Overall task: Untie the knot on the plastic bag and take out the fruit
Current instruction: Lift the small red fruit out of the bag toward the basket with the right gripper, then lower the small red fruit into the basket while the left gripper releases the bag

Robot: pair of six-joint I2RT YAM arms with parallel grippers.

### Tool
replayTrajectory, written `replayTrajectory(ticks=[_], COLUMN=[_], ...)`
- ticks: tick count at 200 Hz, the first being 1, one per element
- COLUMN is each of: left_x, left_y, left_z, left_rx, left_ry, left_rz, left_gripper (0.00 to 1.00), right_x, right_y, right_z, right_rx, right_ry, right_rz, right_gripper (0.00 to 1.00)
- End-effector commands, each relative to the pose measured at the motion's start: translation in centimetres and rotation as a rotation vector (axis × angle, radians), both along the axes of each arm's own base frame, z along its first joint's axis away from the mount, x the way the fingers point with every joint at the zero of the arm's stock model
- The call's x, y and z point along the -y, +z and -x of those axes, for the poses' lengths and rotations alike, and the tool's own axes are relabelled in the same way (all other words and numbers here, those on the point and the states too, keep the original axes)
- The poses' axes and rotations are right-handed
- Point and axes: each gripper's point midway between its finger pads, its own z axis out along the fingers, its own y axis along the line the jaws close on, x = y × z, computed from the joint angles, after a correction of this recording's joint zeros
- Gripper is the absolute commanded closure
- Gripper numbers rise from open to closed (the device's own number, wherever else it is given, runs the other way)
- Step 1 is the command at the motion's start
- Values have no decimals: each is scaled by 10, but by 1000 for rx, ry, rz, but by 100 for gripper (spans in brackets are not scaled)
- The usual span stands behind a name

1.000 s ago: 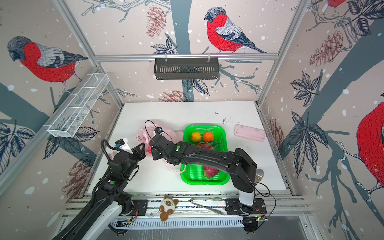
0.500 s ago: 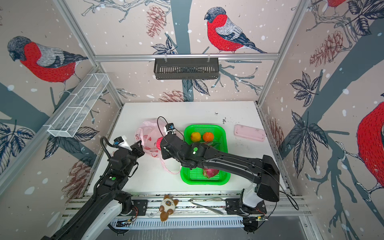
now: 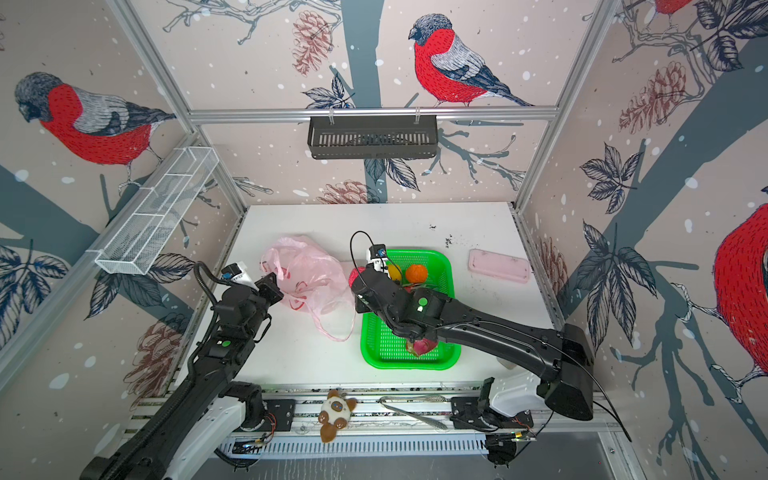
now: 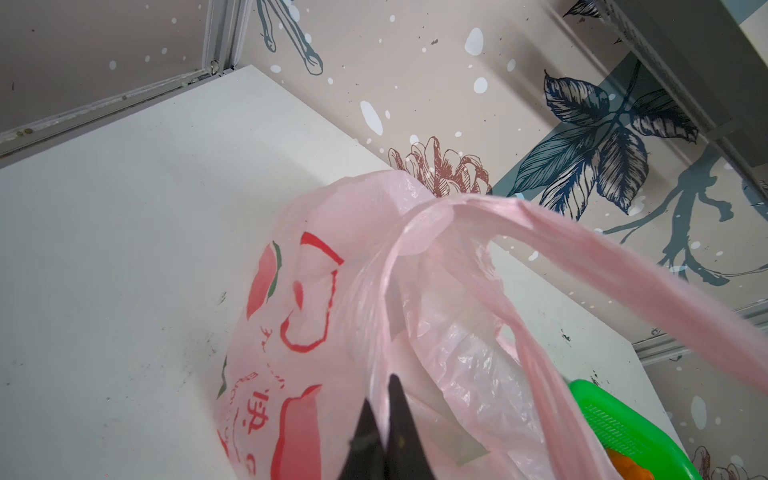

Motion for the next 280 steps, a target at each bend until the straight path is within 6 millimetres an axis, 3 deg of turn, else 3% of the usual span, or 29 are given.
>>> replayTrajectory(ticks=[1, 49, 97, 158, 204, 217, 248, 280], left_x=[1, 1, 4, 7, 9, 10, 11, 13], left_y=[17, 12, 9, 8, 14, 17, 25, 32], left_z=[-9, -19, -25, -27, -25, -24, -20, -15], left_rx=[60, 30, 11, -11, -19, -17, -12, -11], left_ry=[-1, -6, -16, -34, -48, -54, -67, -79], left_rz=[13, 15, 17, 14, 12, 12, 11, 11], left_gripper=[100, 100, 91, 58, 49, 29, 26, 3], right_x=[17, 38, 46, 43, 33, 31, 30, 30], right_y=[-10, -43, -68, -97, -120, -127, -139, -145], right_z=[0, 9, 17, 31, 52, 57, 63, 61], right_rx=[-16, -80, -144, -209, -273, -290, -312, -316], right_ry=[-60, -96, -110, -92, -54, -47, -43, -48], right_rz=[22, 72, 87, 113, 111, 113, 121, 120], right_gripper=[72, 72, 72, 72, 72, 72, 72, 72])
